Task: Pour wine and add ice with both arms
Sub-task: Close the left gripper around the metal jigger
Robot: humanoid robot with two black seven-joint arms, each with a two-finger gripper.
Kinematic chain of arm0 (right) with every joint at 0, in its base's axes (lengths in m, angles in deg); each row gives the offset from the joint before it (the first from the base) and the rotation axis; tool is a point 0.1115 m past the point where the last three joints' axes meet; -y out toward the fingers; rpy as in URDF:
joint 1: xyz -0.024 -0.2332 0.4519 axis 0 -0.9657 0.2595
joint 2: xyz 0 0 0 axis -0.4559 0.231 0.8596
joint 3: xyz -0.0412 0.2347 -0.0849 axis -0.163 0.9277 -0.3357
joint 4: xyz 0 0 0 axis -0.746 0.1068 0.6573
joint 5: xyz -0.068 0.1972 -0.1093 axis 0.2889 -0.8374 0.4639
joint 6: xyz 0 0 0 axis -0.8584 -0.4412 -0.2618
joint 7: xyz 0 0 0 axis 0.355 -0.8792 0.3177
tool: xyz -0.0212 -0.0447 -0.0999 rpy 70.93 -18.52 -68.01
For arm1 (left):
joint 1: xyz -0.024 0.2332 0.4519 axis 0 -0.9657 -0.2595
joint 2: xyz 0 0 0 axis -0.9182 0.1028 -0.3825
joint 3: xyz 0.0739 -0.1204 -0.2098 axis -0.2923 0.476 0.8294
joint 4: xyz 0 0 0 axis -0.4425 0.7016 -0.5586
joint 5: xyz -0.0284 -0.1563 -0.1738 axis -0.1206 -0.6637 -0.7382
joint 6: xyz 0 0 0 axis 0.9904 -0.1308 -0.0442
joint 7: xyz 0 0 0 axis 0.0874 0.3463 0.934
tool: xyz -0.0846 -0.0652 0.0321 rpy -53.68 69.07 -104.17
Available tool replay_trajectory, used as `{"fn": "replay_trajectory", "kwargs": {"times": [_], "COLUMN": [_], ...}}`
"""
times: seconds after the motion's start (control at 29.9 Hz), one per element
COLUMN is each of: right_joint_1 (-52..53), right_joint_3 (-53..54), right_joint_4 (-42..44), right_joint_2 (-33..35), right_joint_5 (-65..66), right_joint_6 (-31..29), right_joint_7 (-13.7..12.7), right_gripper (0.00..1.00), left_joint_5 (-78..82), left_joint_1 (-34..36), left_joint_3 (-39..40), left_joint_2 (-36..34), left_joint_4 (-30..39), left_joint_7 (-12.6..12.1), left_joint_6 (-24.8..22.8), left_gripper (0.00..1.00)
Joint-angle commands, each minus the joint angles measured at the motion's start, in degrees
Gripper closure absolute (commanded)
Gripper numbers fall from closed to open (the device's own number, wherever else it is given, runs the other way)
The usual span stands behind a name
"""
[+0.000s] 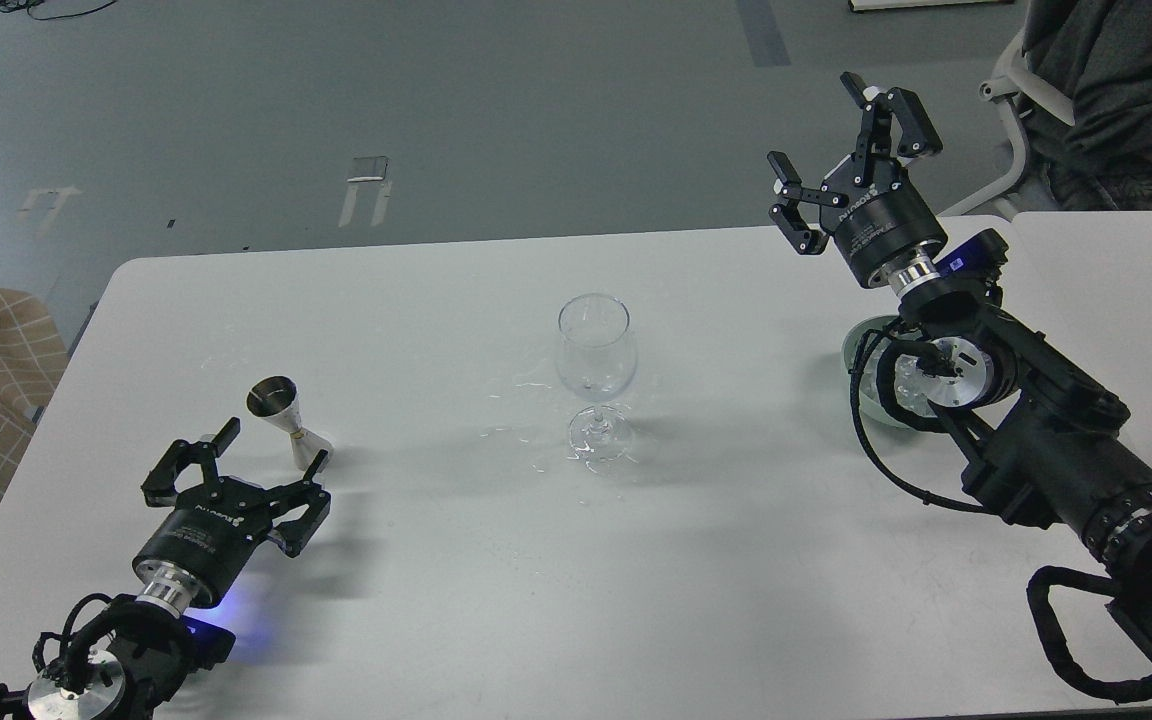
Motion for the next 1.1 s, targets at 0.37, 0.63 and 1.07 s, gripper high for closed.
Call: {"fn": "replay_trajectory", "kwargs": {"times": [0.37, 0.63, 1.07], "right_joint_1": [0.5, 0.0, 0.0], "right_joint_3": [-2.4, -2.4, -2.4], "right_joint_4": [-0.1, -0.1, -0.1], "right_joint_2": [0.0, 0.0, 0.1], "right_joint_5": [0.0, 0.0, 0.0], "right_joint_6": [1.5, 1.6, 2.0], "right_joint_7": [0.0, 0.0, 0.0], "right_gripper": [0.00, 0.00, 0.00], "left_joint_5": [1.7, 3.3, 5.4], "left_joint_1": [3.2, 5.2, 7.5], "left_joint_3": [-1.3, -1.5, -1.5], "left_joint_2": [0.2, 1.8, 3.3], "left_joint_4": [-2.7, -3.4, -5.8], "left_joint_7": [2.3, 2.3, 2.4], "left_joint_6": [0.5, 0.8, 0.8], "left_gripper": [0.05, 0.06, 0.38]}}
